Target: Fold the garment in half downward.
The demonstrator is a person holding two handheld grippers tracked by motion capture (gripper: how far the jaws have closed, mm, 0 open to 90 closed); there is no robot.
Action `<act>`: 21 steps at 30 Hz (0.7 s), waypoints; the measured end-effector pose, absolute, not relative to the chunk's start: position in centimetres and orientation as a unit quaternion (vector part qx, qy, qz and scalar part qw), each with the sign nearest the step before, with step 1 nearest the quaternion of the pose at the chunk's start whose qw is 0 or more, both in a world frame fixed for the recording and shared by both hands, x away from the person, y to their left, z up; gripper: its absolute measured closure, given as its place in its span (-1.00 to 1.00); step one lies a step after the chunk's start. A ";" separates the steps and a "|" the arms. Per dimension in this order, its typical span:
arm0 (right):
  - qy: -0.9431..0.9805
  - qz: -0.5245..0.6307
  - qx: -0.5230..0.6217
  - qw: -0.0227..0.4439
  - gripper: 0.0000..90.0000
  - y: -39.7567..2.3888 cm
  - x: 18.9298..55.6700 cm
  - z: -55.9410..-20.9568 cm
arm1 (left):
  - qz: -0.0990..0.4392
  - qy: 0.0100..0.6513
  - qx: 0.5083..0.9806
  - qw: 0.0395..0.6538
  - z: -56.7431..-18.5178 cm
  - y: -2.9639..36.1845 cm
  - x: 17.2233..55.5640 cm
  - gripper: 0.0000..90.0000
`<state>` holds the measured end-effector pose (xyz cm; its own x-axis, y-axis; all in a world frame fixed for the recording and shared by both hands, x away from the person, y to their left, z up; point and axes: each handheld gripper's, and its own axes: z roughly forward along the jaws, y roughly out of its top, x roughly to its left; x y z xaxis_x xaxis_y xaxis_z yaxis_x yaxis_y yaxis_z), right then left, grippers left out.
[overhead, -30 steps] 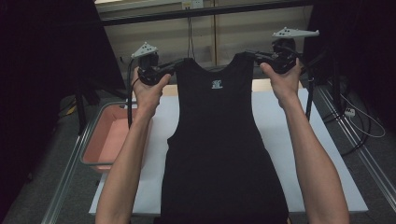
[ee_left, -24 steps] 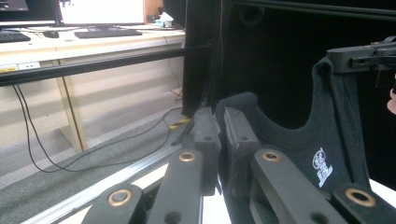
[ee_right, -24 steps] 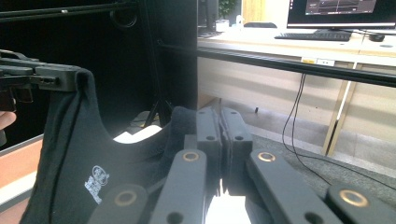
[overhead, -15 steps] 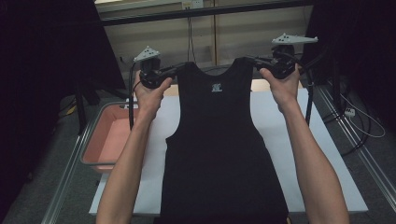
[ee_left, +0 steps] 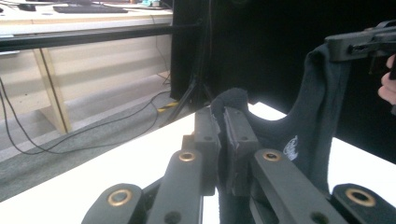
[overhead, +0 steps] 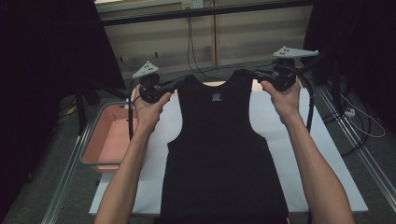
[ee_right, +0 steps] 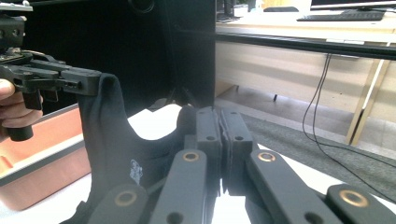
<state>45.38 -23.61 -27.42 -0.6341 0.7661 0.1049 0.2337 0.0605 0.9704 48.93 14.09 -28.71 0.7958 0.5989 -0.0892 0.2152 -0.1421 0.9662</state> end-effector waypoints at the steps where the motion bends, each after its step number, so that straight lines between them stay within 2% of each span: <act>1: 0.693 0.582 0.359 0.228 0.95 -23.6 45.2 -27.5 | 0.161 0.276 0.739 0.594 -28.7 14.1 48.7 0.89; 21: 0.697 0.605 0.322 0.212 0.95 -23.3 39.7 -28.5 | 0.151 0.241 0.743 0.606 -29.5 15.2 44.0 0.89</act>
<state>39.70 -23.31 -28.47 -0.7035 0.7044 0.0940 0.1929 0.0619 0.9793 43.99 15.24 -29.49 0.8380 0.5416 -0.0673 0.1750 -0.1498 0.9731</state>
